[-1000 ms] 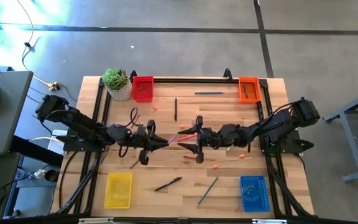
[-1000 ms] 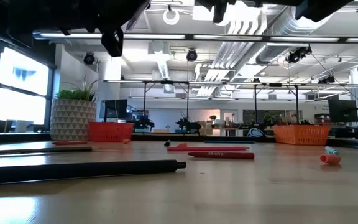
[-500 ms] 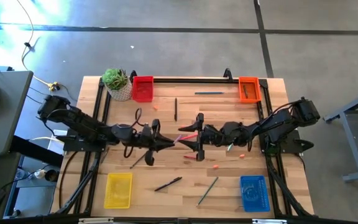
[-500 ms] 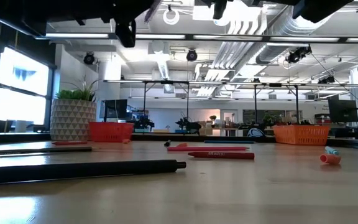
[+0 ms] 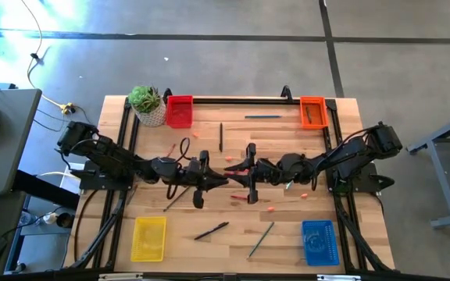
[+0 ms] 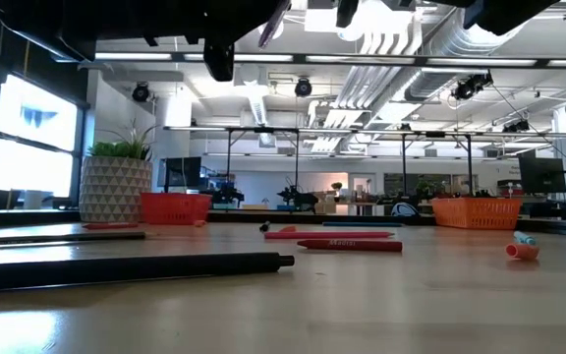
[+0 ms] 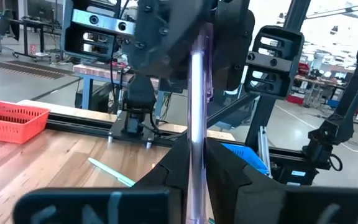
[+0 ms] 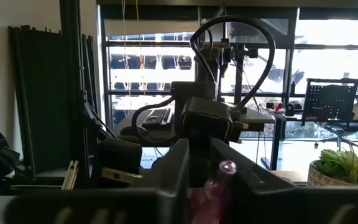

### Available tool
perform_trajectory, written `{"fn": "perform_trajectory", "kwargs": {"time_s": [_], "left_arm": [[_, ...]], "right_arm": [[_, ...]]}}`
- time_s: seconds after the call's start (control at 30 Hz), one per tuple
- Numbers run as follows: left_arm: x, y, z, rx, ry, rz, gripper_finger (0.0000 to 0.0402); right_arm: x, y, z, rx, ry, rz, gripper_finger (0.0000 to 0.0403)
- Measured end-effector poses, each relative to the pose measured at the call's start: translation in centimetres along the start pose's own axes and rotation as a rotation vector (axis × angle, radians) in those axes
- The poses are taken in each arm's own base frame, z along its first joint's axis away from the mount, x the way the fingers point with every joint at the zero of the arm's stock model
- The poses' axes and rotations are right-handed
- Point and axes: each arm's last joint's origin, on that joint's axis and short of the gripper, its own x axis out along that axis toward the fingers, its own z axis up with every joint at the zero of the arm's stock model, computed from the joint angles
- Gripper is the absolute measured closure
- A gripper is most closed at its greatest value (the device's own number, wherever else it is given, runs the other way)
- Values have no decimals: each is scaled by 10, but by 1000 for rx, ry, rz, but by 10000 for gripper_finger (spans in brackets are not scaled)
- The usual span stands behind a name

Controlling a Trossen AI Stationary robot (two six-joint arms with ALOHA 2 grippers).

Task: Sort crayons/erasers/pens/pencils in bins
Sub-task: Put the purple pen into the blue bin

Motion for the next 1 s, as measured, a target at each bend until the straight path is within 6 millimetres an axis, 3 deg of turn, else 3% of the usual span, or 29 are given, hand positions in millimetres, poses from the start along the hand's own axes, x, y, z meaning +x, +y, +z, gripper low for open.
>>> {"fn": "perform_trajectory", "kwargs": {"time_s": [0.1, 0.33, 0.53, 0.8, 1.0], "left_arm": [[-1, 0, 1, 11, -2, 0, 351], [-7, 0, 9, 59, 51, 7, 288], [-23, -2, 21, 115, 91, 50, 251], [-49, -3, 15, 145, 82, 60, 249], [-61, -4, 3, 184, 118, 45, 261]], "right_arm": [[0, 0, 0, -12, -1, 3, 386], [0, -1, 0, -24, 16, -29, 366], [17, -1, 11, -47, 113, -87, 396], [41, 9, 49, -83, 230, -137, 396], [43, 15, 59, -45, 390, -183, 396]]}}
